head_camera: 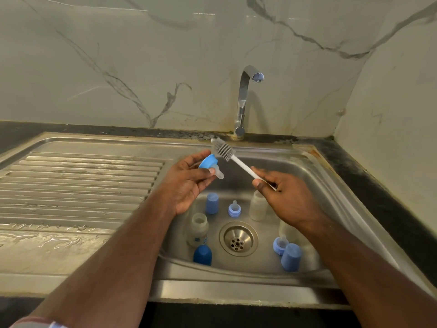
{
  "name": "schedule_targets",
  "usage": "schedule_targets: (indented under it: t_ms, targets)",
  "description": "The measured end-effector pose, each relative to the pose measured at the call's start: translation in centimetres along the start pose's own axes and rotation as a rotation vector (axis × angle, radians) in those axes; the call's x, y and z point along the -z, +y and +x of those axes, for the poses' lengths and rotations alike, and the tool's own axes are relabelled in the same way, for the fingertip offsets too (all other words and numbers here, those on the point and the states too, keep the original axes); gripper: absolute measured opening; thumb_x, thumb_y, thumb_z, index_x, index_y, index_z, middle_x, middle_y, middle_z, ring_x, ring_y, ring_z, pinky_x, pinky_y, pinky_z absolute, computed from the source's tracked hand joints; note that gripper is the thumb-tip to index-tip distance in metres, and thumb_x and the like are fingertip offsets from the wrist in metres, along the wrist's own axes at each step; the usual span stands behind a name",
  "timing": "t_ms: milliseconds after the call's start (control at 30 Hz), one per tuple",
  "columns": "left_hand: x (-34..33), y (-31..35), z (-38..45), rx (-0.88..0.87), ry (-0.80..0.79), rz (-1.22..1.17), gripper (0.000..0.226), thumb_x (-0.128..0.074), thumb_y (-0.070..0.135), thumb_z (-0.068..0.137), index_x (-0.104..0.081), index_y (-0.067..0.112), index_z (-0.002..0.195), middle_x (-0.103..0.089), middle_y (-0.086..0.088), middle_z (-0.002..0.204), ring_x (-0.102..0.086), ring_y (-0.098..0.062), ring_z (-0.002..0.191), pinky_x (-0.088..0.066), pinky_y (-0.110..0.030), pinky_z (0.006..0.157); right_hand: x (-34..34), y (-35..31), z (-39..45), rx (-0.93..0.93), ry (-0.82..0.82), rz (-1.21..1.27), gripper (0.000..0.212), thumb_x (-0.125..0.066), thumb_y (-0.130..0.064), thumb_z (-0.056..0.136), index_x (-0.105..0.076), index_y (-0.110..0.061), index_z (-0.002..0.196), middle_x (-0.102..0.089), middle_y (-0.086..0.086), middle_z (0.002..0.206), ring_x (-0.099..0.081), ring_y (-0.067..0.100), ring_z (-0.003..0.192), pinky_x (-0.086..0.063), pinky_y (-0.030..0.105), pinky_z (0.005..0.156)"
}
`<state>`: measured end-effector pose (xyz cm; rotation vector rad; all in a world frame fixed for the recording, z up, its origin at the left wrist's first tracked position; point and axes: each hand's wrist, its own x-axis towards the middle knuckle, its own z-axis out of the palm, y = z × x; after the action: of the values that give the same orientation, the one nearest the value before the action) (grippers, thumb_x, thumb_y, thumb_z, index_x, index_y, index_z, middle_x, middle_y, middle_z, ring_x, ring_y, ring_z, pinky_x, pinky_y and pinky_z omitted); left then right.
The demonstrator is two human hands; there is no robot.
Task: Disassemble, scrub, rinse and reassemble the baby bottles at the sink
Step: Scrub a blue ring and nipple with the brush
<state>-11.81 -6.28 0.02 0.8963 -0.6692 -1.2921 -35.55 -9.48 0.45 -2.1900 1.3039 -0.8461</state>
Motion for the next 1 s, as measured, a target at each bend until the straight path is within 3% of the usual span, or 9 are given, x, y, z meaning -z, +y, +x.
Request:
schedule_targets:
  t_ms: [133,267,333,433,567,700,767,833,1000]
  targets:
    - [0.10,-0.01,0.23,-0.002,-0.003,0.023,0.055,-0.066,-0.012,0.085,-0.058,0.005,0.137,-0.068,-0.016,0.128,-0.068,-0.030,0.117,-0.059,-0.034,0.094,-0.39,-0.62,-0.23,0.030,-0.053,0.006,0.037,-0.059,-0.037,0.099,-0.058,-0.042,0.135,-0.066,-0.024,0.113,-0.057,-0.013,0.086,-0.041,0.004,0.068]
    - [0.02,0.03,0.00,-0.009,-0.012,0.019,0.053,-0.063,-0.014,0.087,-0.062,0.010,0.134,-0.069,-0.015,0.126,-0.069,-0.028,0.115,-0.058,-0.035,0.095,-0.54,0.05,0.24,-0.016,-0.042,-0.059,0.038,-0.056,-0.037,0.100,-0.056,-0.040,0.139,-0.071,-0.015,0.108,-0.062,0.006,0.080,-0.046,0.013,0.069]
    - [-0.11,0.00,-0.03,-0.012,-0.028,0.033,0.053,-0.061,-0.016,0.088,-0.062,0.010,0.134,-0.069,-0.014,0.125,-0.070,-0.028,0.114,-0.058,-0.034,0.095,-0.32,0.24,0.15,-0.021,-0.030,-0.065,0.039,-0.056,-0.037,0.100,-0.056,-0.039,0.139,-0.071,-0.013,0.112,-0.063,0.007,0.084,-0.048,0.017,0.075]
    - [0.06,-0.12,0.10,-0.007,-0.010,0.043,0.054,-0.061,-0.018,0.086,-0.061,0.008,0.134,-0.066,-0.018,0.129,-0.069,-0.028,0.115,-0.059,-0.032,0.093,-0.22,-0.29,-0.18,0.019,-0.016,-0.002,0.039,-0.057,-0.038,0.100,-0.056,-0.038,0.139,-0.066,-0.022,0.121,-0.062,-0.001,0.094,-0.047,0.011,0.078]
    - [-0.02,-0.13,0.11,-0.014,-0.009,0.115,0.051,-0.061,-0.020,0.085,-0.060,0.005,0.130,-0.068,-0.016,0.125,-0.070,-0.024,0.112,-0.060,-0.027,0.088,-0.71,-0.51,-0.32,0.033,-0.064,-0.014,0.037,-0.058,-0.036,0.100,-0.058,-0.037,0.137,-0.065,-0.023,0.117,-0.052,-0.023,0.078,-0.038,-0.001,0.067]
    - [-0.29,-0.34,-0.15,-0.014,0.015,0.243,0.053,-0.068,-0.015,0.085,-0.059,0.016,0.126,-0.070,-0.013,0.114,-0.073,-0.023,0.099,-0.061,-0.027,0.079,-0.47,-0.35,-0.23,0.018,-0.045,-0.039,0.037,-0.057,-0.037,0.100,-0.058,-0.038,0.137,-0.069,-0.019,0.098,-0.057,-0.006,0.071,-0.041,0.004,0.062]
    - [-0.28,-0.44,-0.20,-0.004,0.030,0.325,0.054,-0.071,-0.011,0.085,-0.059,0.020,0.127,-0.069,-0.013,0.109,-0.071,-0.017,0.082,-0.058,-0.024,0.067,-0.47,-0.27,-0.17,0.019,-0.027,-0.046,0.037,-0.057,-0.038,0.100,-0.058,-0.038,0.137,-0.070,-0.020,0.102,-0.060,0.000,0.077,-0.042,0.004,0.064]
    - [-0.18,-0.40,-0.19,-0.004,0.037,0.344,0.055,-0.071,-0.011,0.085,-0.060,0.022,0.126,-0.069,-0.011,0.106,-0.066,-0.014,0.078,-0.054,-0.023,0.062,-0.49,-0.17,-0.08,0.021,-0.020,-0.050,0.037,-0.057,-0.039,0.100,-0.058,-0.038,0.137,-0.070,-0.019,0.108,-0.060,0.000,0.078,-0.042,0.004,0.065]
    - [-0.28,-0.30,-0.14,0.015,0.023,0.181,0.046,-0.069,-0.012,0.085,-0.062,0.018,0.119,-0.068,-0.014,0.113,-0.068,-0.018,0.093,-0.060,-0.027,0.078,-0.34,-0.23,-0.26,0.007,-0.026,-0.033,0.037,-0.057,-0.038,0.100,-0.058,-0.037,0.137,-0.065,-0.022,0.101,-0.055,-0.010,0.069,-0.041,0.003,0.062]
